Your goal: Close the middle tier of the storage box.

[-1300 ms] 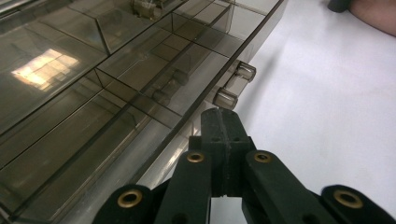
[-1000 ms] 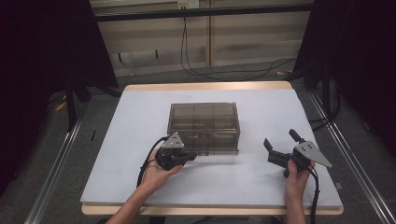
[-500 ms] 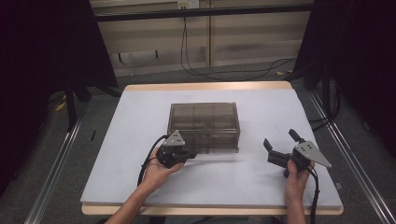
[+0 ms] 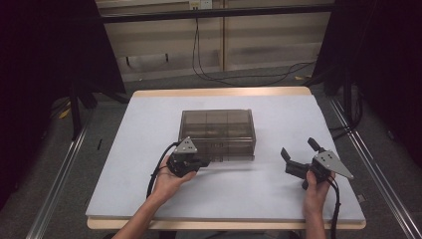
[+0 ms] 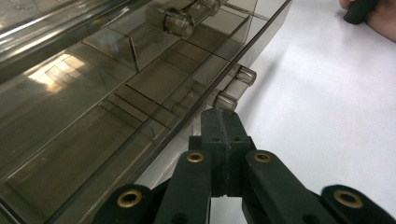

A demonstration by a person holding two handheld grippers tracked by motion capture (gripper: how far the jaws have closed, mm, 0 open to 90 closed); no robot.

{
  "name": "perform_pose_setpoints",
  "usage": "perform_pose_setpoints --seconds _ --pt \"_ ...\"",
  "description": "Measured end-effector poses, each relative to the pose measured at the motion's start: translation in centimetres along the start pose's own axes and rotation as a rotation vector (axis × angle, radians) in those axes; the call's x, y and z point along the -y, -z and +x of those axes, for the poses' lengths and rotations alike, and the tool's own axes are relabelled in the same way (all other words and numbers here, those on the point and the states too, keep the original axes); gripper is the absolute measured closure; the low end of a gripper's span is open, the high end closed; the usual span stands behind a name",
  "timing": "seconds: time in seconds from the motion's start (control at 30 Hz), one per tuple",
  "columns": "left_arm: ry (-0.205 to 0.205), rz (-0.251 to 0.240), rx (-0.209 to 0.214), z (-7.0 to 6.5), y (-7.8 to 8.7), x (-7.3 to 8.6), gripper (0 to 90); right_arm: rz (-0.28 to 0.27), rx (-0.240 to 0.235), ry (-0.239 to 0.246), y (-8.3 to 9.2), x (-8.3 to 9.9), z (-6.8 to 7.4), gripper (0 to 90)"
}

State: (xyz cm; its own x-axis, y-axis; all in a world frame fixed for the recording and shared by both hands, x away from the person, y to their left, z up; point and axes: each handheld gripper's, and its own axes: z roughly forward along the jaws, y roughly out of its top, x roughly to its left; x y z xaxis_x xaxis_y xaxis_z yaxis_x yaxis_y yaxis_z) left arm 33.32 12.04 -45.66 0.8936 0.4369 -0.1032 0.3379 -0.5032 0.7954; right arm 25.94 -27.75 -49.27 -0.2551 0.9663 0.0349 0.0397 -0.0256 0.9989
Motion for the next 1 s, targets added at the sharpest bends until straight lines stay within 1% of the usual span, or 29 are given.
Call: perform_pose_setpoints --seconds 0.1,0.13,0.17,0.23,0.27,0.3,0.4,0.47,0.7,0.77,0.8,0.9,0.93,1.0 --pt "0.004 0.01 0.001 0.05 0.06 -0.02 90.0 0.003 0.002 0.0 0.02 0.0 0.02 0.0" --pt "0.005 0.007 -0.007 0.06 0.03 -0.03 90.0 0.002 0.002 0.0 0.02 0.0 0.02 0.0" --pt "0.009 -0.001 -0.005 0.07 -0.04 -0.02 90.0 0.001 0.002 0.001 0.01 0.0 0.0 0.0" --pt "0.006 -0.004 -0.001 0.15 -0.09 -0.03 90.0 0.0 0.0 -0.001 0.0 0.0 0.0 0.0" --pt "-0.002 0.009 -0.008 0.2 -0.03 -0.1 90.0 0.002 0.002 0.001 0.01 0.0 0.0 0.0" --pt "0.001 0.0 -0.002 0.23 -0.1 -0.07 90.0 0.001 0.002 0.001 0.01 0.0 0.01 0.0" --pt "0.002 0.005 -0.009 0.26 -0.1 -0.15 90.0 -0.001 0.0 0.0 0.0 0.0 0.0 0.0" --pt "0.009 -0.001 -0.01 0.24 -0.11 -0.15 90.0 -0.001 -0.001 0.0 0.0 0.0 0.0 0.0" --pt "0.006 0.006 -0.016 0.19 -0.05 -0.22 90.0 0.002 0.002 -0.001 0.02 0.0 0.02 0.0" --pt "0.011 -0.002 -0.013 0.22 -0.08 -0.2 90.0 0.001 0.002 0.001 0.01 0.0 0.01 0.0" --pt "0.011 -0.001 -0.017 0.2 -0.07 -0.21 90.0 0.001 0.002 0.001 0.02 0.0 0.01 0.0" --pt "0.009 -0.006 -0.012 0.28 -0.09 -0.21 90.0 0.003 0.002 -0.001 0.02 0.0 0.01 0.0" --pt "0.011 0.003 -0.021 0.39 0.0 -0.22 90.0 0.0 -0.001 -0.001 0.0 0.0 0.0 0.0" --pt "0.018 -0.009 -0.025 0.55 -0.06 -0.15 90.0 0.0 0.0 -0.001 0.0 0.0 0.0 0.0"
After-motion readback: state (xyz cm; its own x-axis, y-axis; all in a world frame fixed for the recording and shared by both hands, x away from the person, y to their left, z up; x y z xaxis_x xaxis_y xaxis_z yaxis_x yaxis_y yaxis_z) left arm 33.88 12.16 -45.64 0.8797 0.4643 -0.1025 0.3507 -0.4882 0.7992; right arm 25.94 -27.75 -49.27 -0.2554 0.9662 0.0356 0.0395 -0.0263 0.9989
